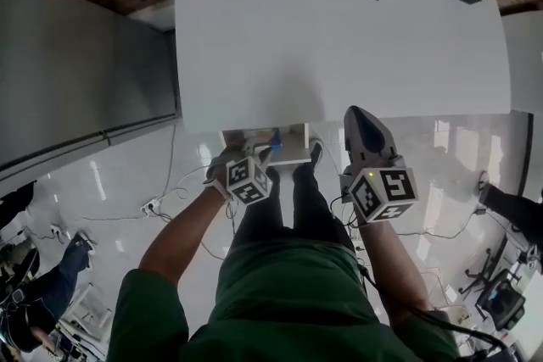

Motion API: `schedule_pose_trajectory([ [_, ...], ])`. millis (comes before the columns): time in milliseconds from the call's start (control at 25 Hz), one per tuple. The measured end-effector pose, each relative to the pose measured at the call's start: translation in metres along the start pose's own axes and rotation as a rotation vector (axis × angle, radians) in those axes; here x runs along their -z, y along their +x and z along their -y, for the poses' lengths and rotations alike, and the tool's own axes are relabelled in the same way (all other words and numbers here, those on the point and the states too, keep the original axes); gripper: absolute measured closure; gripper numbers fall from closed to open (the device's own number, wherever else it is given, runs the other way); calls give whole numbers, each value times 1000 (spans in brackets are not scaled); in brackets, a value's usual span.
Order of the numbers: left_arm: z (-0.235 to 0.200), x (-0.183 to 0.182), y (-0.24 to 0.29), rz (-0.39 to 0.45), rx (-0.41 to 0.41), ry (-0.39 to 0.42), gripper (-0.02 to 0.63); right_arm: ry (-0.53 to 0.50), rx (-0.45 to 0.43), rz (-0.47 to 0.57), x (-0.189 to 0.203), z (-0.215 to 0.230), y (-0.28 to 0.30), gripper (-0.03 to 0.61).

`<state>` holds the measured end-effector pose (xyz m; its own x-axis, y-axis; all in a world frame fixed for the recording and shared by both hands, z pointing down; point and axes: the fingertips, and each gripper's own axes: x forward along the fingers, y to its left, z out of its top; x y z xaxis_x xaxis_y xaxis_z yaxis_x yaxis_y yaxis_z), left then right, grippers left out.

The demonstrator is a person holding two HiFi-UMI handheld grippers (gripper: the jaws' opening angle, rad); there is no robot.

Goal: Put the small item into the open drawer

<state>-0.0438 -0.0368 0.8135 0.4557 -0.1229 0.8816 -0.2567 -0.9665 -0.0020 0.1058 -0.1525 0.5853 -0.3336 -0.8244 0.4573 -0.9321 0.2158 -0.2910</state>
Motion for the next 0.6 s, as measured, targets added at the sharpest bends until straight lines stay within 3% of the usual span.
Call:
schedule_pose_trajectory([
  [280,-49,-100,-98,264,-154,-113,563,-64,-19,74,-48,-18,-14,578],
  [600,-116,-174,-215,522,-398,-254,568,-142,-28,194,-114,-36,-32,578],
])
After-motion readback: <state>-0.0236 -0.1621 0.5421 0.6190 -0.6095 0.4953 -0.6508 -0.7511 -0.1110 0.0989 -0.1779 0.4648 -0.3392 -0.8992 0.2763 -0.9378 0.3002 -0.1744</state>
